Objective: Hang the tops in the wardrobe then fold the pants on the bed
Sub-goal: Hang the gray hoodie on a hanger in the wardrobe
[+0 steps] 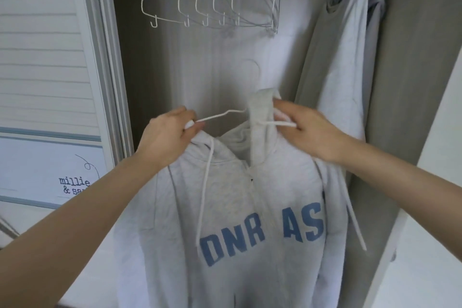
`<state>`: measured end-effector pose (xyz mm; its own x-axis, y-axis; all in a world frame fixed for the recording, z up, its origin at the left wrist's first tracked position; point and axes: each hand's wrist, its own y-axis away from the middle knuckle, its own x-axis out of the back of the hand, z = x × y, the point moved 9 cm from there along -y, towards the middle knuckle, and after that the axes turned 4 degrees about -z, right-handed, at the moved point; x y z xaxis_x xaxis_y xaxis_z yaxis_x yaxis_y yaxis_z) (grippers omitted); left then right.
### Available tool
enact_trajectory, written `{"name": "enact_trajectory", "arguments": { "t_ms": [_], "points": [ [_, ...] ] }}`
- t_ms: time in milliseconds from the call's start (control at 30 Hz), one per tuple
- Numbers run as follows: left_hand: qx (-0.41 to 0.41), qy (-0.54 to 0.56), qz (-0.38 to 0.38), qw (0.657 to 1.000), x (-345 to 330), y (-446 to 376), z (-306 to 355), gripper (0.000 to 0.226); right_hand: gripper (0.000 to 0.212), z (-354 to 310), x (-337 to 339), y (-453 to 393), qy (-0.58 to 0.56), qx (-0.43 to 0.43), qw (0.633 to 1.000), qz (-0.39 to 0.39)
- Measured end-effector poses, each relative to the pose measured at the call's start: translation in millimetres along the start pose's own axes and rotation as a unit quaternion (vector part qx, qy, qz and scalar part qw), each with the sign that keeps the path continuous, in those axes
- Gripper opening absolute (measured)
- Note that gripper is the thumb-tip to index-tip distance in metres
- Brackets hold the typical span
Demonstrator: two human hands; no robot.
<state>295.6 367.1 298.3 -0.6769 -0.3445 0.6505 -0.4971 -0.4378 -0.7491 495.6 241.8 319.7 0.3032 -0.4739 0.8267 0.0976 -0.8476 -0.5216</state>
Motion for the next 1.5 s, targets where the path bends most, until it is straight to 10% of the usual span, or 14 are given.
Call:
{"name": "enact_trajectory", "arguments": {
  "t_ms": [133, 267, 400, 533, 700, 833, 1100, 1300, 1500],
  "points": [
    [0.055, 0.056, 0.084, 0.993, 19, 9, -32, 0.033, 0.079, 28, -19, 35, -0.02, -0.064, 0.954, -0.292],
    [0.065, 0.087, 0.121, 0.987, 28, 10, -39, 0.031, 0.067, 40, 31, 24, -0.004, -0.075, 0.992, -0.101],
    [-0.006, 0.094, 0.111, 0.989, 32, -3, -12, 0.026, 0.094, 42, -3, 23, 0.096, -0.14, 0.977, -0.132],
    [-0.047, 0.075, 0.099, 0.991, 30, -7, 8, 0.023, 0.072, 34, 7, 13, 0.171, -0.149, 0.973, 0.04],
    [-0.06, 0.098, 0.075, 0.991, 27, -11, 12, 0.013, 0.031, 65, -1, 11, -0.029, -0.144, 0.989, -0.012],
    [-0.041, 0.123, 0.095, 0.987, 33, -15, 6, 0.011, 0.039, 80, -4, 19, -0.217, -0.156, 0.962, -0.055],
    [-0.026, 0.136, 0.043, 0.989, 11, -33, 7, 0.008, 0.022, 82, 3, 34, -0.262, -0.169, 0.947, -0.079],
    [-0.03, 0.054, -0.015, 0.998, -18, -54, 25, 0.022, 0.028, 82, 22, 42, 0.024, -0.188, 0.978, -0.082],
    [-0.012, -0.102, -0.051, 0.993, -24, -97, 34, 0.039, 0.029, 58, 44, 50, -0.292, -0.152, 0.943, 0.055]
  ]
}}
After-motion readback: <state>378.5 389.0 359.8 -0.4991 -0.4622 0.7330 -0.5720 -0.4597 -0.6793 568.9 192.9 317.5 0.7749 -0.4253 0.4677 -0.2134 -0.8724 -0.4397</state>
